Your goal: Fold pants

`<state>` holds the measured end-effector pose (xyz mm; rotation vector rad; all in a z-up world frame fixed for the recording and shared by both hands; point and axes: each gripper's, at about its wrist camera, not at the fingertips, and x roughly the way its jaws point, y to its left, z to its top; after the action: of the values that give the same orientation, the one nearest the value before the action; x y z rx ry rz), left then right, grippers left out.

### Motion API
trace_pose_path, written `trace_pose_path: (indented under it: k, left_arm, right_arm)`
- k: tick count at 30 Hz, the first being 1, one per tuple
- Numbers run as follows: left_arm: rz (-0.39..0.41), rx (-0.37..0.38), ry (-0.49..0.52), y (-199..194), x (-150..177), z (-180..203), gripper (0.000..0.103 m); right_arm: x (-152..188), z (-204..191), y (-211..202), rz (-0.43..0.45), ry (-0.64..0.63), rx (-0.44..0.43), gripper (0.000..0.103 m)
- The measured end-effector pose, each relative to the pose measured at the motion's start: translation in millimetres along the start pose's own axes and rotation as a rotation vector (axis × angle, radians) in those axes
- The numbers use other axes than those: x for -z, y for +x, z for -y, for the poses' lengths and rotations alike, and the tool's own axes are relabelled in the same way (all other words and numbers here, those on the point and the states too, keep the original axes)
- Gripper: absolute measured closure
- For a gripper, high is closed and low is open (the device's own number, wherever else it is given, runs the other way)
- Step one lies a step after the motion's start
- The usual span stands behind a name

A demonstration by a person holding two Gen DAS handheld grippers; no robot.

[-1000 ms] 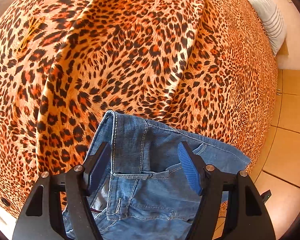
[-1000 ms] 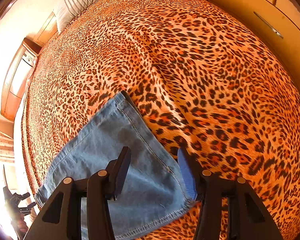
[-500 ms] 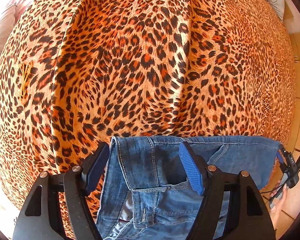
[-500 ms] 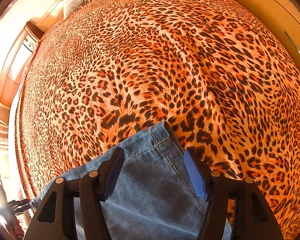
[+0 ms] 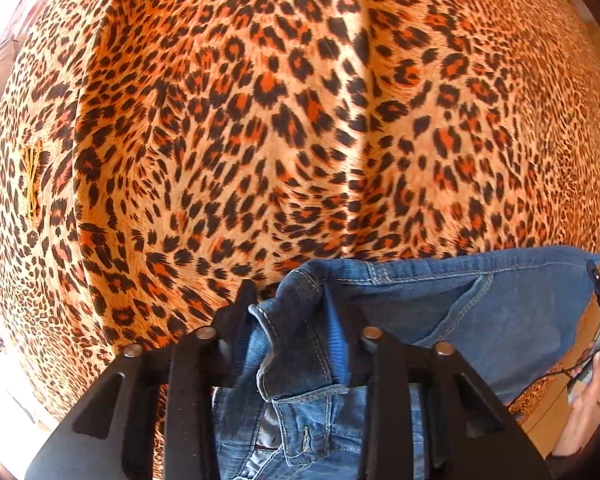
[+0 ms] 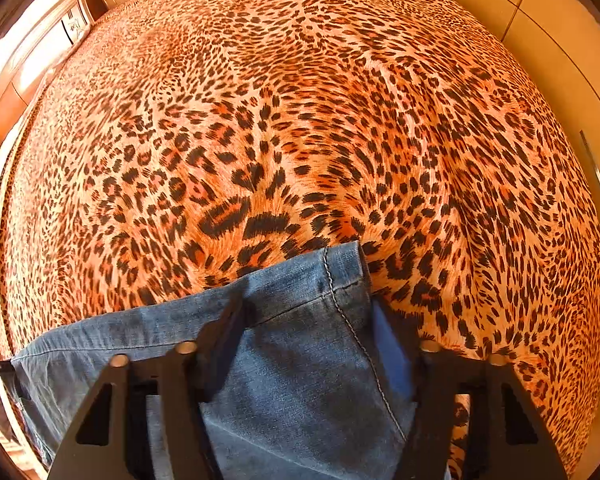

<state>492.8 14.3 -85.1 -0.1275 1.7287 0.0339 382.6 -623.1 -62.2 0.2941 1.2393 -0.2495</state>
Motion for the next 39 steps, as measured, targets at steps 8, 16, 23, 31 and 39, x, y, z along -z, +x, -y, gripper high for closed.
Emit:
trace_pose_path:
  k: [8, 16, 23, 31, 39]
  left_arm:
    - [0.229, -0.128, 0.116, -49.1, 41.2, 40.4, 0.081]
    - [0.458, -0.127, 0.137, -108.4, 117.2, 48.6, 0.082]
    - [0.585, -0.05, 0.113, -116.8, 165.3, 16.5, 0.082]
    - [0.586, 0.028, 0.053, -95.2, 252.7, -9.0, 0.083]
    - [0.296, 0.074, -0.063, 8.7, 294.4, -29.9, 0.089]
  right_arm:
    - [31.4, 0.2, -43.3, 0.061, -0.013, -0.108, 0.094]
    - [67.1, 25.9, -119.2, 0.187, 0.02, -0.184, 0.094]
    - [124.6, 52.4, -179.5, 0.276, 0.052, -0.237, 0.094]
    - [238.8, 88.0, -207.9, 0.27, 0.092, -0.248, 0.094]
    - [344.2, 111.7, -168.8, 0.122, 0.173, -0.209, 0.087]
